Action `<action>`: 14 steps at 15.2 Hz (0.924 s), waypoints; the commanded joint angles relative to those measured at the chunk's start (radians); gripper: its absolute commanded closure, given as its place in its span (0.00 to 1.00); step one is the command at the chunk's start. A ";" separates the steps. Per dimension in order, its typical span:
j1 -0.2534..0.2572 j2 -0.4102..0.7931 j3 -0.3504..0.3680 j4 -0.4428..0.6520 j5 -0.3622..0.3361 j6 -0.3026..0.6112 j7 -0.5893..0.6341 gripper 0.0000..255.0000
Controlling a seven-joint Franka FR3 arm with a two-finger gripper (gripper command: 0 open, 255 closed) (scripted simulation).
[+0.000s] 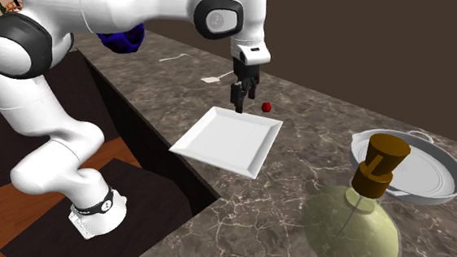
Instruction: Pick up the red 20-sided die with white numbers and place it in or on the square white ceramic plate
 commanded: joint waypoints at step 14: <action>0.166 0.382 0.034 0.351 -0.196 -0.042 0.222 0.00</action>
